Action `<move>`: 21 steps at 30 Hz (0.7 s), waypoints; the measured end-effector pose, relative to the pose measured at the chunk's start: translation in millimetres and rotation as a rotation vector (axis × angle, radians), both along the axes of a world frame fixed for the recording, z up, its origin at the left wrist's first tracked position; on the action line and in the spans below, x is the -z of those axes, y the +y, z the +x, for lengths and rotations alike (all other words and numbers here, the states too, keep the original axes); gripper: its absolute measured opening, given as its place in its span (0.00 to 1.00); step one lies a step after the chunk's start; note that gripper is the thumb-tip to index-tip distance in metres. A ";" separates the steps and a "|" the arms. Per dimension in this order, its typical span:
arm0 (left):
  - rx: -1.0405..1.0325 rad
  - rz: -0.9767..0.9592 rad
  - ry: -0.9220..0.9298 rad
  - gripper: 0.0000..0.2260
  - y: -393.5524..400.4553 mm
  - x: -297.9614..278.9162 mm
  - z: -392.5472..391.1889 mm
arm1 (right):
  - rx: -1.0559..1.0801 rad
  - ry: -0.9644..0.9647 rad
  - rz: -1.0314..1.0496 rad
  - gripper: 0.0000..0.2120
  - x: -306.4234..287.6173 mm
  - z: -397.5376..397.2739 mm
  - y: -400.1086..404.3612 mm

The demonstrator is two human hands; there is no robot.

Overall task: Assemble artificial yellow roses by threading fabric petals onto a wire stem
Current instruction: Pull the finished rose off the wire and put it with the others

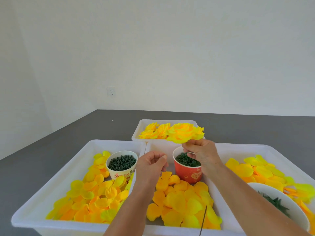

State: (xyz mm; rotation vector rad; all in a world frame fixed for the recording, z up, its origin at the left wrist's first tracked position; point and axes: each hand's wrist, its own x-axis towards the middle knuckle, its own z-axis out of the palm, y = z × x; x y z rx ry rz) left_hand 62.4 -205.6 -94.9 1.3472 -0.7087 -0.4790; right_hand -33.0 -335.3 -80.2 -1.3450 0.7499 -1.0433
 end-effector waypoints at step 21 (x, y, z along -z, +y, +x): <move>0.022 0.189 -0.065 0.07 -10.8 6.8 4.9 | 0.067 0.306 -0.051 0.04 -18.5 90.9 -101.7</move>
